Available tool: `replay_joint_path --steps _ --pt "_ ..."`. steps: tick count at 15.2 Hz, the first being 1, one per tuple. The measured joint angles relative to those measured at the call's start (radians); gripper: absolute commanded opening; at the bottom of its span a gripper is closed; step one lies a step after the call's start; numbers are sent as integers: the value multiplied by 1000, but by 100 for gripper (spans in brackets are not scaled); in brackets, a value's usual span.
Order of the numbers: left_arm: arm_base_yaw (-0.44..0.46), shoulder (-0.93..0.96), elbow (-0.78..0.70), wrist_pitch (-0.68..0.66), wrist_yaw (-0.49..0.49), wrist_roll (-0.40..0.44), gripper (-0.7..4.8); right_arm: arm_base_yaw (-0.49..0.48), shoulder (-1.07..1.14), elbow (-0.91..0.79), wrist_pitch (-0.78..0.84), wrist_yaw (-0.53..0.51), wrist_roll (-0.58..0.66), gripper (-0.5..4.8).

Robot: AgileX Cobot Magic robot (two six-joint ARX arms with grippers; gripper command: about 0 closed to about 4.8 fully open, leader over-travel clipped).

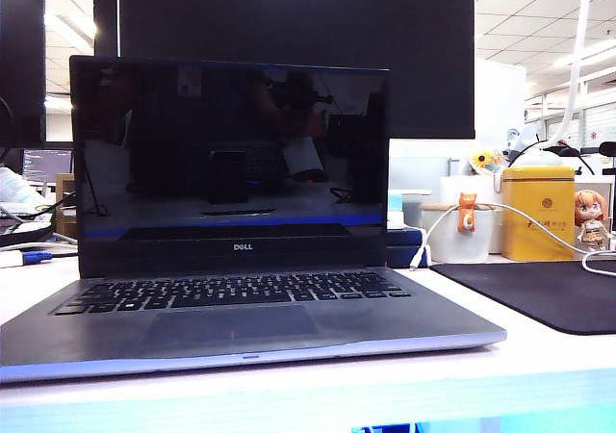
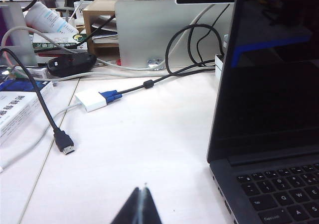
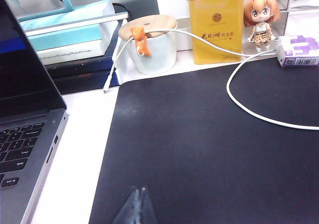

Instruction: Close the lid of the gray laptop.

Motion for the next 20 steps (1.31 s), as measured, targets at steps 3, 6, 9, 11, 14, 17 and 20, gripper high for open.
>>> replay_joint_path --steps 3,6,9,11,14,17,20 --pt "0 0 0 0 0 -14 -6 0 0 0 0 0 0 -5" --pt "0 0 2 -2 11 -72 -6 0 0 0 0 -3 4 -5" --pt "0 2 110 -17 122 -105 -6 0 0 1 0 -42 136 -5" --pt "0 42 246 -19 19 -105 -6 0 0 27 0 -63 180 -5" --pt "0 237 422 -31 19 -99 -6 0 2 107 23 -68 185 -5" --pt "0 506 643 -39 102 43 -6 0 52 195 34 -70 187 -5" --pt "0 773 893 -114 240 156 -6 0 224 323 29 -120 170 -5"
